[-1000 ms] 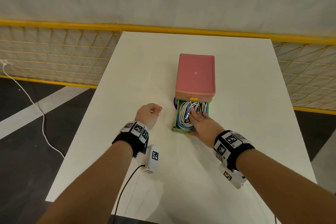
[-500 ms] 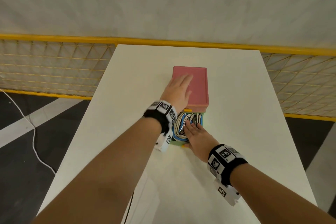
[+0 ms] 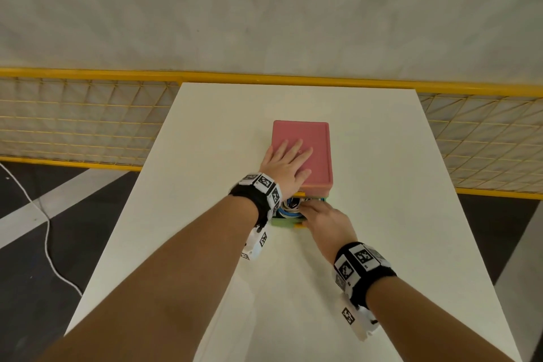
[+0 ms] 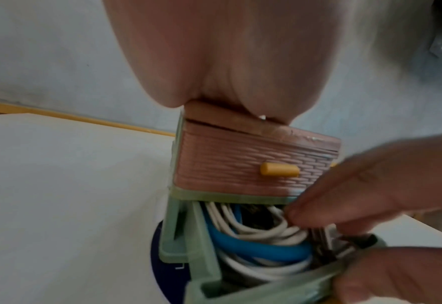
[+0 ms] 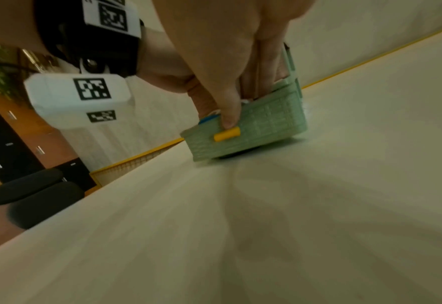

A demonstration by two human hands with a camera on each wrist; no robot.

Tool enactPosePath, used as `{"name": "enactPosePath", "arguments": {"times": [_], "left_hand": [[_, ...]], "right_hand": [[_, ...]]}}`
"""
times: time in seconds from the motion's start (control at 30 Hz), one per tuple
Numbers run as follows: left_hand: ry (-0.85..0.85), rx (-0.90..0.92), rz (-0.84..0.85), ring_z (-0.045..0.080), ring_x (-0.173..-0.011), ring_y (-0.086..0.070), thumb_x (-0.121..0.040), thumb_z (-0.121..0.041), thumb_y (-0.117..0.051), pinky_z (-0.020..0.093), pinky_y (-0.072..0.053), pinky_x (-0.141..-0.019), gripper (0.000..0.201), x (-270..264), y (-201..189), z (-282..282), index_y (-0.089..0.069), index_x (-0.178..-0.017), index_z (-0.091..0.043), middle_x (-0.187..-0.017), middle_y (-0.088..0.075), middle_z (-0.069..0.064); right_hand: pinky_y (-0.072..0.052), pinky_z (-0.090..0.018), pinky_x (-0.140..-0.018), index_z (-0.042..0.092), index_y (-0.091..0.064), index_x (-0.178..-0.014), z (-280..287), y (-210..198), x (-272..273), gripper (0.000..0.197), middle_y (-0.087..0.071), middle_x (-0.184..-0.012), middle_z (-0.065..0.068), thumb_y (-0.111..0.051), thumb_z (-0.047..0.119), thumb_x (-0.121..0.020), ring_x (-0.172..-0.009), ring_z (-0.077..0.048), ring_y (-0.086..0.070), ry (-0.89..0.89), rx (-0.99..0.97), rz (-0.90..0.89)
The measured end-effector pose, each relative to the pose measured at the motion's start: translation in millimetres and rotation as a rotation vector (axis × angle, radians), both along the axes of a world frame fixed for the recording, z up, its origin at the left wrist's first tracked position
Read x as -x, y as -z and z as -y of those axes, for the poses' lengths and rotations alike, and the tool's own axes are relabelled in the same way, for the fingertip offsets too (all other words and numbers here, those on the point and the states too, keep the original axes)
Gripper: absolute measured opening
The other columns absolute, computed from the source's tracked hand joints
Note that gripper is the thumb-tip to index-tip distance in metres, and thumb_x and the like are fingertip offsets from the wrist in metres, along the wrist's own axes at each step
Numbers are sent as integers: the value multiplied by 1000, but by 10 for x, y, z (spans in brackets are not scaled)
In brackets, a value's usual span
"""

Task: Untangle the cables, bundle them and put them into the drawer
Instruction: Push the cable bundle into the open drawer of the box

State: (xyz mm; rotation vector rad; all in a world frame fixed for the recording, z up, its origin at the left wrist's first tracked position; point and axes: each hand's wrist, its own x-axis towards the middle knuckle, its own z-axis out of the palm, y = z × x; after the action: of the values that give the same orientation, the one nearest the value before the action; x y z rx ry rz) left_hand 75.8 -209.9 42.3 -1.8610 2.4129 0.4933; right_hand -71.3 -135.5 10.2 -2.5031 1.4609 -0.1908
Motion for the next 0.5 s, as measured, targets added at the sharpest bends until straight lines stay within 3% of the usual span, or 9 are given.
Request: {"name": "enactPosePath", "arguments": {"times": [0.07, 0.17, 0.3, 0.43, 0.5], "left_hand": [[-5, 7, -10, 17, -149, 12, -102, -47, -18, 40, 11, -119, 54, 5, 5, 2, -1, -153, -38, -162, 10, -10], [-8, 9, -19, 17, -149, 12, -102, -47, -19, 40, 10, -119, 54, 9, 17, 2, -2, -153, -38, -162, 9, -10], [-13, 21, -6, 17, -149, 12, -102, -47, -18, 40, 10, -118, 54, 15, 15, -1, -1, -153, -38, -162, 9, -10], [-14, 26, 7, 17, -149, 12, -102, -47, -17, 40, 10, -118, 54, 28, 10, -4, -1, -153, -38, -162, 9, -10], [-18, 23, 5, 16, -149, 12, -102, -47, -17, 40, 11, -118, 54, 26, 12, 0, -1, -153, -38, -162, 9, -10]], "right_hand": [[-53, -21, -52, 19, -74, -85, 11, 58, 19, 40, -70, -85, 5, -86, 7, -49, -76, -16, -68, 1, 47, -14], [-53, -23, -47, 16, -74, -85, 52, 103, -59, 47, -70, -78, 2, -85, 3, -41, -68, -18, -68, 25, 88, -41], [-58, -28, -65, 10, -76, -92, -41, 110, -56, 55, -75, -91, -2, -86, 0, -39, -79, -19, -73, 36, 140, 3], [-58, -31, -74, 10, -74, -95, -147, 142, 8, 56, -74, -98, -3, -82, -8, -43, -84, -22, -72, 14, 162, 104], [-55, -37, -84, 6, -72, -100, -140, 166, -48, 57, -73, -101, -7, -79, -11, -46, -89, -24, -71, 17, 158, 102]]}}
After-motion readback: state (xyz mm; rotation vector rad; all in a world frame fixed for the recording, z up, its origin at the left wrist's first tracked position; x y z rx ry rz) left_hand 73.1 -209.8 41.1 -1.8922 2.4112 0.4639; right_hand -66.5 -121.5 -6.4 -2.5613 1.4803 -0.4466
